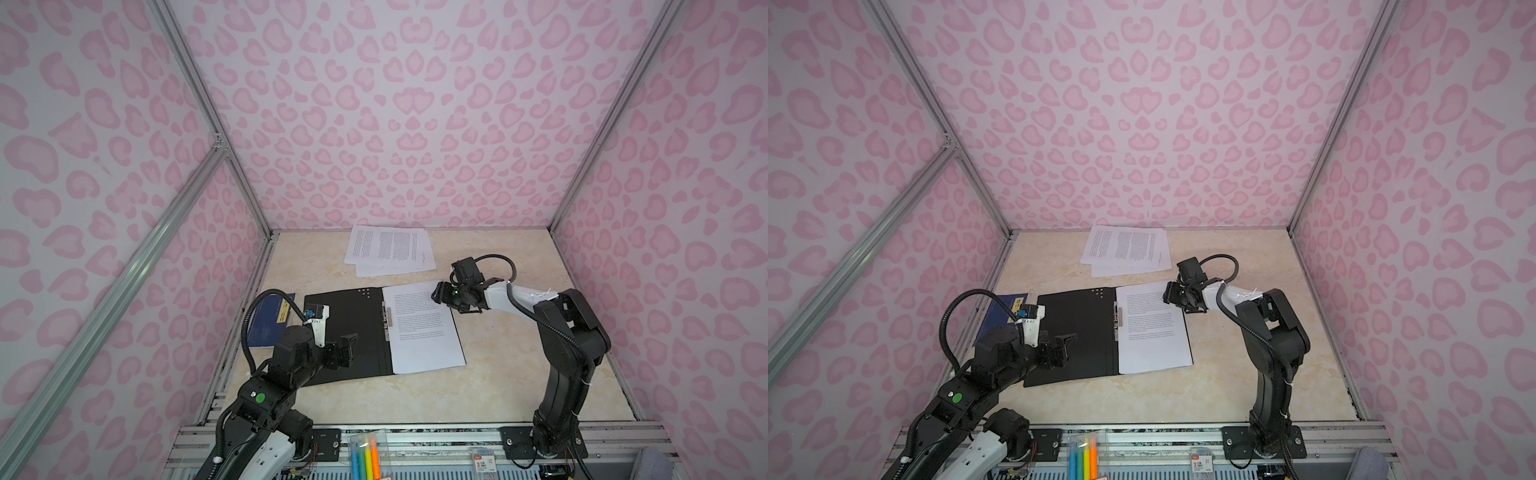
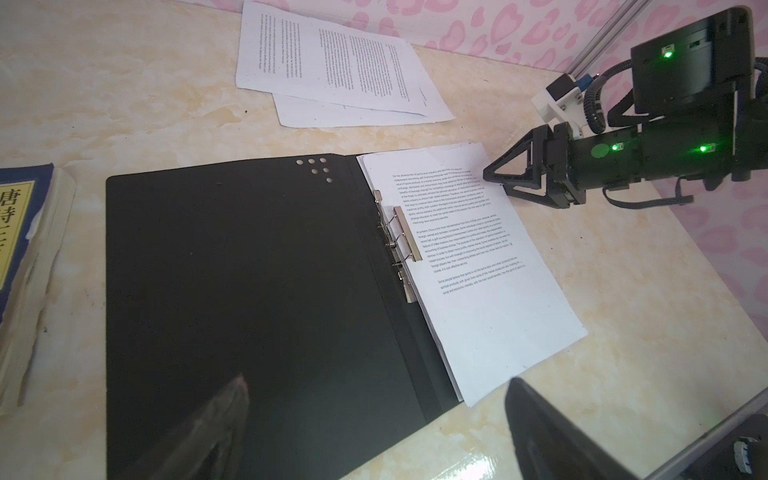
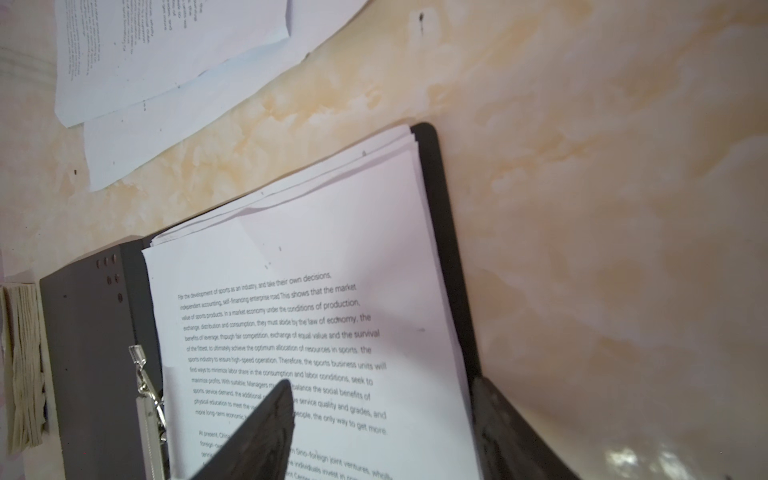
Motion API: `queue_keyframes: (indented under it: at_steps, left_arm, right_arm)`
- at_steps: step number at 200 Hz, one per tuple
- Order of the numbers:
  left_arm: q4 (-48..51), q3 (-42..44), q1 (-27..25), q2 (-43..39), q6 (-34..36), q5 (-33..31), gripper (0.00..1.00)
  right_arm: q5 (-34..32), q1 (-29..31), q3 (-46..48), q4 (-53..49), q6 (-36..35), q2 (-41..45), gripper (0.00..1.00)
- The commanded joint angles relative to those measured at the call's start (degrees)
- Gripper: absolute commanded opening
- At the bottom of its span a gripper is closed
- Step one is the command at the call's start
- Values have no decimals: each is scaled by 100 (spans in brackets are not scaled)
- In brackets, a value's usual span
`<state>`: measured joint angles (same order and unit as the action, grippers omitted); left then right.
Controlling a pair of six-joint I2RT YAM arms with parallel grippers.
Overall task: Put the files into the folder
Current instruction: 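Open the right gripper and move it toward the loose text sheets farther out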
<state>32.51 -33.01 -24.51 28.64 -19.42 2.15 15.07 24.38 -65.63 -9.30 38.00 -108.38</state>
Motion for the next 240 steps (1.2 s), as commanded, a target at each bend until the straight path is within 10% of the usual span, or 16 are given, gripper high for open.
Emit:
queue_keyframes:
  at_steps: [1,146,240]
  left_arm:
    - [-131,-2,-1,10,35,10,98]
    - [-139,12,-1,9,35,-13,98]
    - [-102,-1,-4,35,16,-122,97]
  right_arm:
    - [3,9,-61,10,1,-83,69]
    - [-454,-137,-102,-185,-134,145,69]
    - [-541,-19,-3883,-1299,-962,-2196,42]
